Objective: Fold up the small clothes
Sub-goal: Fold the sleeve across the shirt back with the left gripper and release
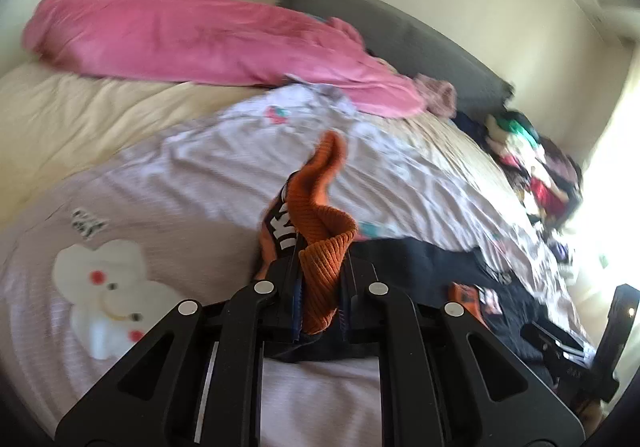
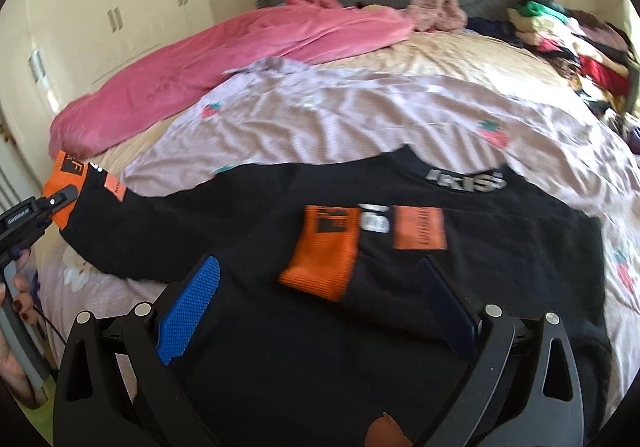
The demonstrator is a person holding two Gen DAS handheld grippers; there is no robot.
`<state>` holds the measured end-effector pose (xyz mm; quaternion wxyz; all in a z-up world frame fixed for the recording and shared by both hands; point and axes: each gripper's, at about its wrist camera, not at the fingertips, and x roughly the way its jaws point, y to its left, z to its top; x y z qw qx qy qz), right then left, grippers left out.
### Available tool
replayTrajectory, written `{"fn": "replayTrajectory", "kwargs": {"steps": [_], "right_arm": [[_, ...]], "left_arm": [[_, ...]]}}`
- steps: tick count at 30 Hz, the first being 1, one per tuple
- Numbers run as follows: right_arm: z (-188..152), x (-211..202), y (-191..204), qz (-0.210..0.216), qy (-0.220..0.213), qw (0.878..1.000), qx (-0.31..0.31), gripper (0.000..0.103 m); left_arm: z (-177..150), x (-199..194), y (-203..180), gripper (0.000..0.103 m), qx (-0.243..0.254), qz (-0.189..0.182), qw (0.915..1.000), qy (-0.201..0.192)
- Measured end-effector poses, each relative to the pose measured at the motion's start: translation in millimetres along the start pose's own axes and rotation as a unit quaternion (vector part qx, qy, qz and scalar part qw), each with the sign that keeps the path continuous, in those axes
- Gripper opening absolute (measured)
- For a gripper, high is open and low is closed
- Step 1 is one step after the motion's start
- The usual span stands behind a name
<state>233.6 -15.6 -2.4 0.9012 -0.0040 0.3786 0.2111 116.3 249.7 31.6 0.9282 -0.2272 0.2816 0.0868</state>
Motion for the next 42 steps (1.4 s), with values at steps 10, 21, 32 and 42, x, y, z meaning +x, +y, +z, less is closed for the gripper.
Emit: {"fn": "replayTrajectory", "kwargs": {"steps": [10, 21, 32, 42], "right_arm": [[-21.1, -47.8, -77.5, -0.036, -0.026, 0.996, 0.076, 0.098], [-40.3, -79.8, -133.8, -0.067, -0.043, 0.988, 0.129, 0.098], [-45.7, -82.3, -140.9, -0.061, -0.043, 0.987, 0.144, 0.098], [-42.6, -40.9, -82.6, -0.007, 0.003, 0.995, 0.098, 0.098]], "left_arm": [[-13.9, 22.3, -102.4, 0.007, 0.081, -0.059, 0.9944, 0.035], [-51.1, 49.6, -173.0, 0.007, 0.140, -0.100, 0.9812, 0.087], [-87.1, 75.6, -192.2, 0.036, 0.155, -0.140, 0.9661, 0.152], [-61.5, 71.3, -156.8, 0.064, 0.159, -0.052, 0.9812, 0.097]]}}
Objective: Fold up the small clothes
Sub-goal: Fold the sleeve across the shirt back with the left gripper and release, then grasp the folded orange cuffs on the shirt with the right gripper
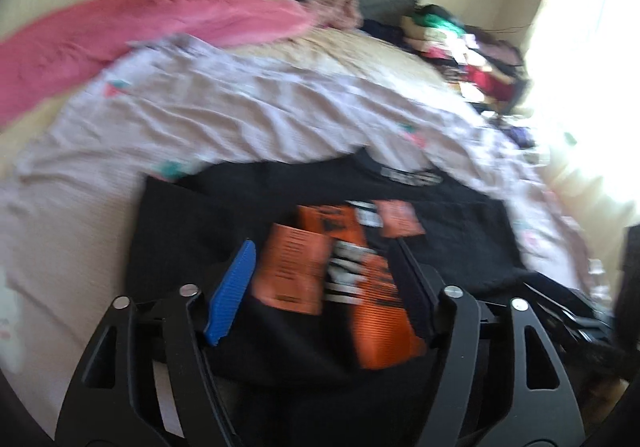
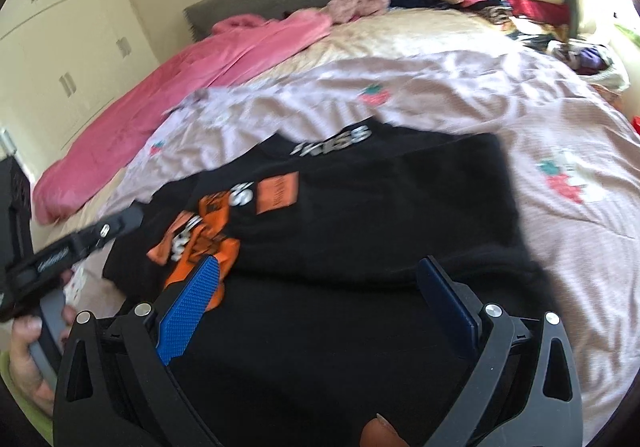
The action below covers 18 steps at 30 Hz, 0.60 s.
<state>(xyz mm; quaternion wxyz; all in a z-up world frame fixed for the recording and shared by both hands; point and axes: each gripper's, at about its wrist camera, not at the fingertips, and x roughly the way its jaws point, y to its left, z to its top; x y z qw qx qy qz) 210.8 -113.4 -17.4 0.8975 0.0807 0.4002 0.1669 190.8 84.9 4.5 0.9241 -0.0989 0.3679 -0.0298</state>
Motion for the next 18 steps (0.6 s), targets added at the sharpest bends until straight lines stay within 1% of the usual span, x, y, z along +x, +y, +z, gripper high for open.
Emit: {"fn": "replayTrajectory", "kwargs": {"steps": [3, 5, 7, 8, 10, 11, 13, 16, 17, 18], "right_arm": [[-5.0, 16.7, 24.8, 0.029, 0.026, 0.999, -0.014, 0.098], [-7.9, 29.0, 40.2, 0.045, 0.043, 0.998, -0.020, 0.098], [-10.2, 39.3, 50.8, 0.051, 0.057, 0.997, -0.023, 0.097], [-11.0, 44.6, 55.4, 0.054, 0.063, 0.996, -0.024, 0.097], [-12.9, 55.8, 63.6, 0.058, 0.078, 0.995, -0.025, 0.086], [-13.7, 60.3, 66.3, 0.058, 0.084, 0.994, -0.025, 0.078], [-13.6, 68.5, 71.0, 0.064, 0.092, 0.993, -0.026, 0.077], [-11.9, 74.8, 74.0, 0.065, 0.092, 0.993, -0.025, 0.074], [-11.4, 76.9, 74.3, 0.064, 0.093, 0.993, -0.023, 0.070], [-10.5, 79.9, 74.5, 0.063, 0.094, 0.993, -0.022, 0.061]], "left_arm": [[3.8, -1.1, 20.1, 0.073, -0.007, 0.042, 0.9991, -0.005], [6.7, -3.0, 35.4, 0.079, -0.014, 0.078, 0.9967, -0.014], [8.3, -4.9, 49.5, 0.081, -0.027, 0.093, 0.9951, -0.016], [9.1, -5.7, 54.4, 0.082, -0.032, 0.094, 0.9949, -0.017], [9.3, -6.8, 66.0, 0.082, -0.048, 0.097, 0.9940, -0.018], [9.3, -6.3, 71.5, 0.082, -0.054, 0.098, 0.9936, -0.018], [9.0, -4.1, 76.5, 0.082, -0.060, 0.100, 0.9930, -0.016], [6.7, -2.0, 81.5, 0.082, -0.063, 0.104, 0.9925, -0.010], [6.2, -2.2, 82.5, 0.082, -0.065, 0.101, 0.9927, -0.010], [6.5, -1.9, 83.0, 0.082, -0.068, 0.097, 0.9929, -0.011]]}}
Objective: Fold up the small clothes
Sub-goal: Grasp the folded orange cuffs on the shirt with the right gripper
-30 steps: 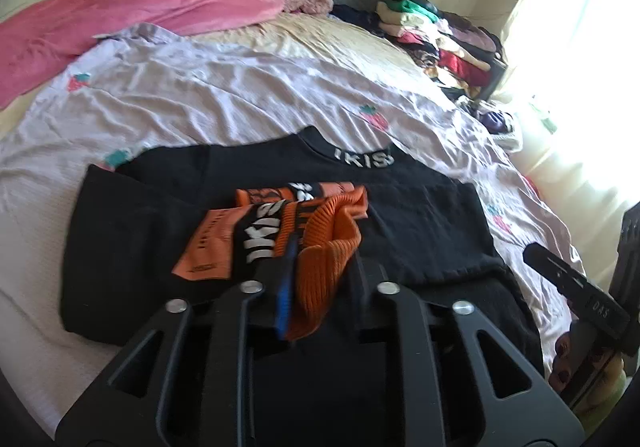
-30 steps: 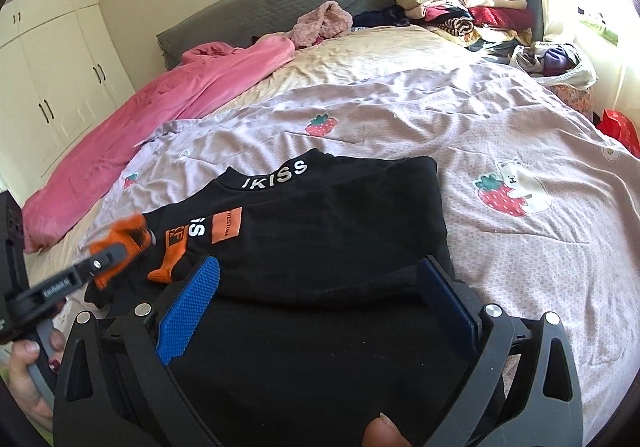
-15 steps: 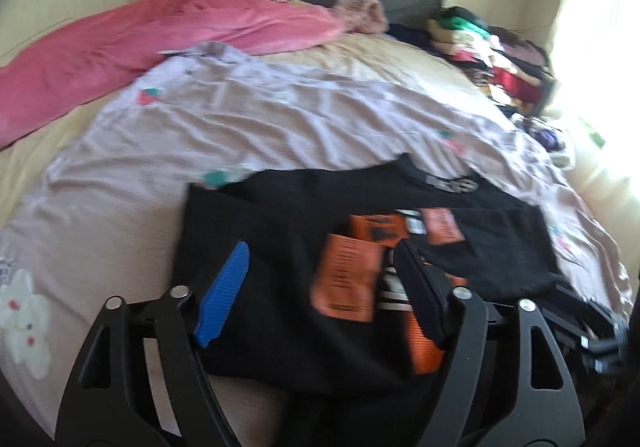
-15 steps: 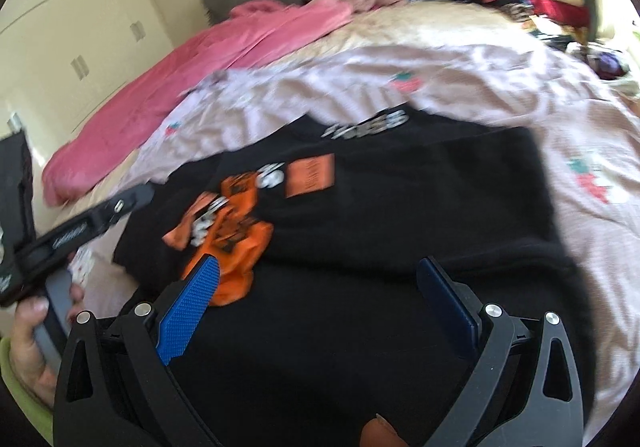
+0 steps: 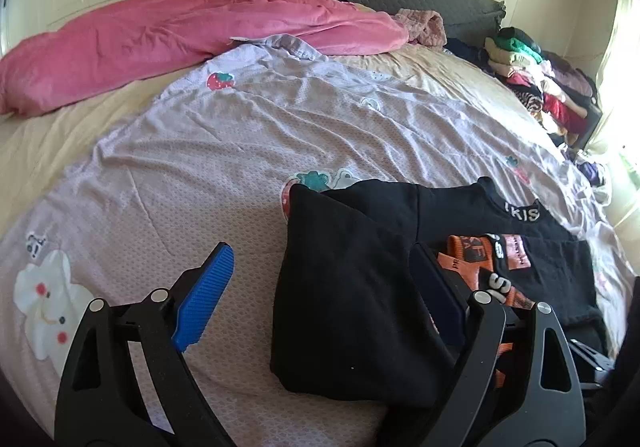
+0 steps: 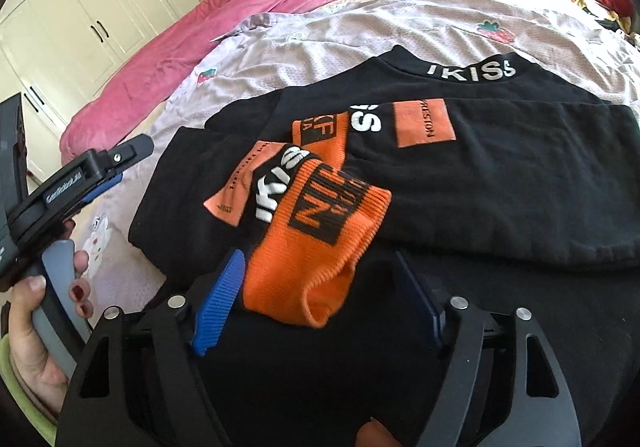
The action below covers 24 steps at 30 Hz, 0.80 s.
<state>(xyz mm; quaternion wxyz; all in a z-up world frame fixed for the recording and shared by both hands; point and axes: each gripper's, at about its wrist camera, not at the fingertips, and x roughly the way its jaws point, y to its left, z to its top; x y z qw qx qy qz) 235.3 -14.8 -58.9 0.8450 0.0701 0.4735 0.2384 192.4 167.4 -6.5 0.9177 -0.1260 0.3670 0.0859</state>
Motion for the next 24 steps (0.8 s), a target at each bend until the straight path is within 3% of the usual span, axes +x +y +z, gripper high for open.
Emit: {"fn": "replayTrajectory", "kwargs": {"steps": [4, 6, 14, 24], "right_arm": [[5.0, 4.4, 0.9, 0.014, 0.001, 1.000, 0.001, 0.035], [7.7, 2.6, 3.4, 0.016, -0.005, 1.000, -0.006, 0.015], [24.3, -27.7, 12.4, 0.007, -0.050, 0.998, -0.044, 0.011], [59.4, -80.9, -6.7, -0.086, -0.136, 0.984, -0.077, 0.010]], "left_arm": [[1.1, -5.1, 1.8, 0.082, -0.004, -0.010, 0.9999, -0.009], [1.7, -7.3, 3.4, 0.082, -0.010, -0.014, 0.9998, -0.012], [3.6, -9.2, 6.4, 0.082, -0.018, -0.015, 0.9995, -0.019], [5.9, -11.3, 11.6, 0.082, -0.028, -0.021, 0.9991, -0.025]]}}
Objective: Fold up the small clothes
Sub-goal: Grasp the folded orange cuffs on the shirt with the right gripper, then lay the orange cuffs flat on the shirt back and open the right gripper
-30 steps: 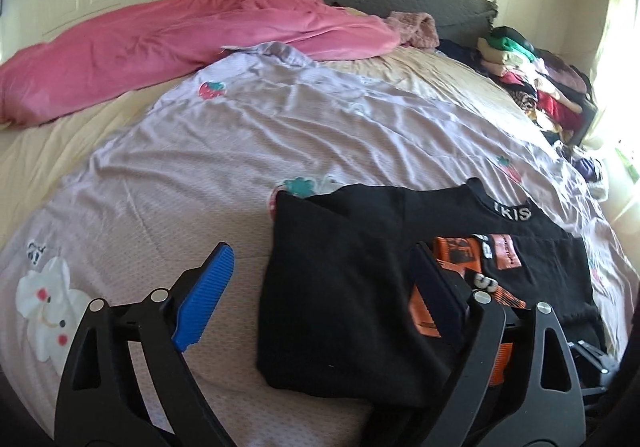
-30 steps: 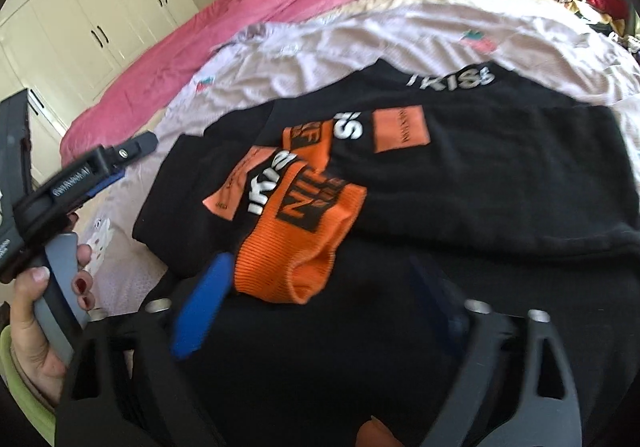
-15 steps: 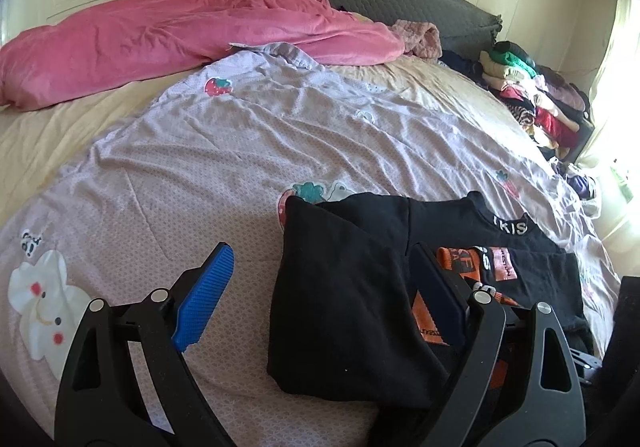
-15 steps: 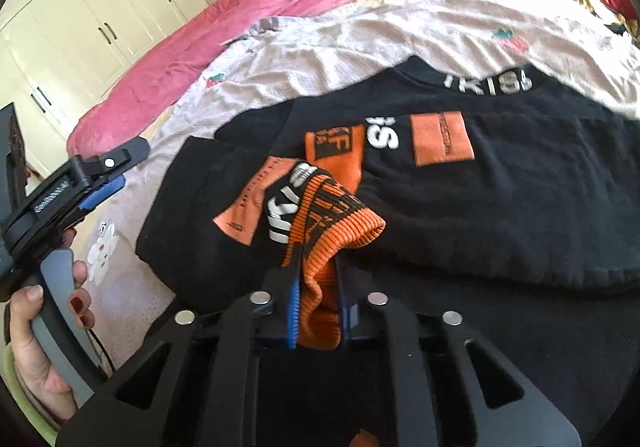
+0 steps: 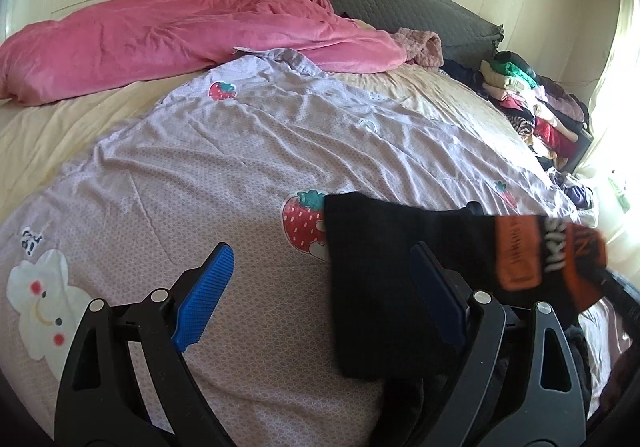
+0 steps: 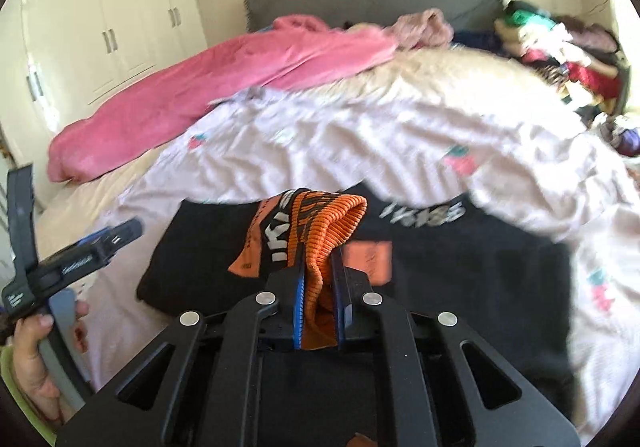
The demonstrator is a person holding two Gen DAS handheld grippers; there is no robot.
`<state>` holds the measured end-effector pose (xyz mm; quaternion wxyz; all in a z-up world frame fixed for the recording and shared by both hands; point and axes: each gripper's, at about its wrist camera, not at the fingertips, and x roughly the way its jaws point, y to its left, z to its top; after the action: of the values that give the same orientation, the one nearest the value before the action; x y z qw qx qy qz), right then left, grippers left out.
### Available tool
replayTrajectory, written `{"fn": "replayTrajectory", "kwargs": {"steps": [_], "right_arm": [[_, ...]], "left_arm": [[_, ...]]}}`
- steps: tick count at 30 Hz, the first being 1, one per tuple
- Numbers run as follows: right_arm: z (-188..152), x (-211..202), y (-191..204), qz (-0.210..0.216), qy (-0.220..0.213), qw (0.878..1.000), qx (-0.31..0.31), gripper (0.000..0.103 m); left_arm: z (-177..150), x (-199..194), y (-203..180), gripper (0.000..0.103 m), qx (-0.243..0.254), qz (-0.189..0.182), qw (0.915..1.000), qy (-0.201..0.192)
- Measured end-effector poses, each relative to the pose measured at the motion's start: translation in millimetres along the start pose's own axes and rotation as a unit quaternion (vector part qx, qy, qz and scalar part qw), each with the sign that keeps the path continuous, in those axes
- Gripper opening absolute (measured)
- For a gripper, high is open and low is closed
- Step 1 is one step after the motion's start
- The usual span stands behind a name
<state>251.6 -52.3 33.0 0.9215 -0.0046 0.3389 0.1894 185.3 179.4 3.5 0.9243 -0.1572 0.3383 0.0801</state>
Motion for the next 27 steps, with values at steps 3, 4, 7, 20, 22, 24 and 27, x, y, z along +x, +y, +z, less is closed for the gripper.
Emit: {"fn": "replayTrajectory", "kwargs": {"steps": [3, 4, 7, 20, 22, 24, 27], "right_arm": [[5.1, -9.4, -20.3, -0.039, -0.016, 0.999, 0.002, 0.010], [5.4, -11.1, -25.1, -0.046, -0.017, 0.999, 0.002, 0.010], [5.1, -15.0, -43.2, -0.072, -0.020, 0.997, 0.007, 0.010], [-16.8, -14.3, -88.5, -0.119, -0.018, 0.992, 0.031, 0.007], [-18.9, -13.6, -95.4, -0.125, -0.017, 0.991, 0.036, 0.007], [-21.3, -13.5, -101.5, -0.128, -0.017, 0.991, 0.041, 0.007], [-23.9, -14.5, -107.4, -0.130, -0.018, 0.990, 0.045, 0.007]], "left_arm": [[0.0, -0.4, -0.9, 0.082, 0.001, 0.000, 1.0000, -0.003], [-0.3, -0.2, -1.7, 0.082, 0.003, -0.001, 1.0000, -0.002], [-1.2, -0.3, -4.3, 0.082, 0.010, -0.002, 0.9999, -0.002], [-13.7, 6.9, -58.7, 0.082, 0.094, -0.040, 0.9947, 0.004], [-15.1, 10.6, -68.9, 0.082, 0.100, -0.061, 0.9930, 0.012], [-16.8, 14.7, -77.7, 0.078, 0.106, -0.071, 0.9917, 0.018], [-21.9, 22.3, -92.6, 0.072, 0.118, -0.086, 0.9887, 0.032]]}}
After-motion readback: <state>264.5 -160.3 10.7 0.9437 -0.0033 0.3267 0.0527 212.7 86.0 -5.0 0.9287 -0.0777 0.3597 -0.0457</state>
